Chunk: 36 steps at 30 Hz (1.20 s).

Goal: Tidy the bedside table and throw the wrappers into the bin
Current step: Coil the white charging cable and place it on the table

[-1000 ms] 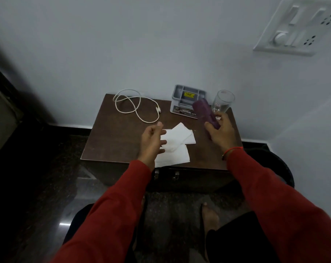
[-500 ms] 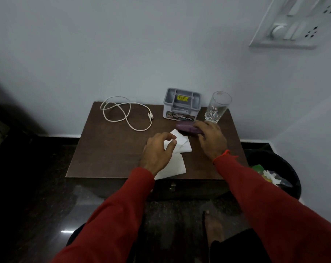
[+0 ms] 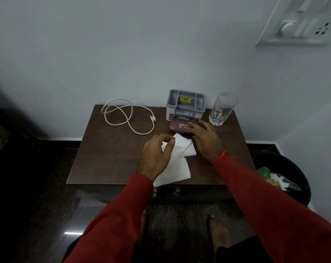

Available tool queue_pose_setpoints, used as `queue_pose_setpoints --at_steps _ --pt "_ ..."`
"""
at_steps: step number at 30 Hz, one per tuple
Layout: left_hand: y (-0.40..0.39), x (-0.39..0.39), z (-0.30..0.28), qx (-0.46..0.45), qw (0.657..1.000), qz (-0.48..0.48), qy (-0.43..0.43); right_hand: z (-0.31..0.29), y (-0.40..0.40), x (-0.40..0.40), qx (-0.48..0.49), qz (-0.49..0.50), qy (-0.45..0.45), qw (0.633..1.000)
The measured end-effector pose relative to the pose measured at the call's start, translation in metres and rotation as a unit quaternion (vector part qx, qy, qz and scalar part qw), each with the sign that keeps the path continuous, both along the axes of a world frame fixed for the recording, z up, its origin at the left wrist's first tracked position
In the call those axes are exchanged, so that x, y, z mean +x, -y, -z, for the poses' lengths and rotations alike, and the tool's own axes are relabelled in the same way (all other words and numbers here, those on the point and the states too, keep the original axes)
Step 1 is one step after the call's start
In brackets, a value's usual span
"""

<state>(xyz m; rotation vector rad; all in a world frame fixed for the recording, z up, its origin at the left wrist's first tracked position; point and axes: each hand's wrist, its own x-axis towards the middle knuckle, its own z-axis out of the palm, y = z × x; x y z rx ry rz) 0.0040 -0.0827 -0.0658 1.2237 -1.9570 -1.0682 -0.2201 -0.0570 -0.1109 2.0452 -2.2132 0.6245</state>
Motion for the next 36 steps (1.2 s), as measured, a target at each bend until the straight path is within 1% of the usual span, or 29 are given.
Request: queue_pose_setpoints --at_steps 6,8,10,11,12,13,15,18,23,28,29,31,32,33,35,36 --pt "0.000 0.005 -0.003 0.012 1.000 -0.014 -0.007 -0.010 0.001 0.004 -0.046 -0.013 -0.007 0.999" --pt "0.001 0.008 -0.005 0.013 1.000 -0.019 -0.013 -0.014 0.002 0.007 -0.075 0.027 0.032 0.996" --pt "0.002 0.011 -0.006 0.018 0.999 -0.023 -0.023 -0.021 0.006 0.008 -0.096 0.088 0.098 0.987" --pt "0.002 0.012 -0.006 0.021 0.999 -0.025 -0.026 -0.025 0.008 0.008 -0.104 0.115 0.108 0.982" --pt "0.002 0.013 -0.007 0.022 0.999 -0.025 -0.030 -0.030 0.011 0.009 -0.112 0.137 0.087 0.980" --pt "0.002 0.014 -0.007 0.022 0.999 -0.025 -0.034 -0.033 0.014 0.008 -0.113 0.146 0.047 0.982" --pt "0.003 0.015 -0.008 0.017 0.999 -0.027 -0.039 -0.038 0.021 0.005 -0.085 0.149 -0.002 0.985" --pt "0.003 0.017 -0.009 0.017 0.998 -0.037 -0.047 -0.038 0.034 -0.001 -0.030 0.131 0.020 0.991" --pt "0.004 0.021 -0.012 0.031 0.997 -0.047 -0.046 -0.035 0.046 -0.008 -0.060 0.107 0.046 0.991" --pt "0.003 0.026 -0.017 0.045 0.997 -0.046 -0.045 -0.044 0.049 -0.007 -0.069 0.102 0.043 0.991" --pt "0.004 0.027 -0.018 0.049 0.997 -0.050 -0.045 -0.046 0.049 -0.003 -0.076 0.117 0.030 0.990" --pt "0.007 0.030 -0.019 0.056 0.996 -0.063 -0.042 -0.049 0.050 0.009 -0.091 0.147 -0.031 0.984" --pt "0.008 0.031 -0.018 0.061 0.995 -0.073 -0.041 -0.051 0.054 0.018 -0.097 0.138 -0.054 0.984" --pt "0.010 0.032 -0.017 0.066 0.993 -0.085 -0.044 -0.052 0.060 0.030 -0.098 0.109 -0.057 0.988" --pt "0.013 0.035 -0.016 0.070 0.990 -0.112 -0.051 -0.053 0.076 0.059 -0.084 0.013 -0.038 0.996" --pt "0.014 0.037 -0.016 0.067 0.988 -0.126 -0.053 -0.051 0.084 0.076 -0.061 -0.030 -0.031 0.997"
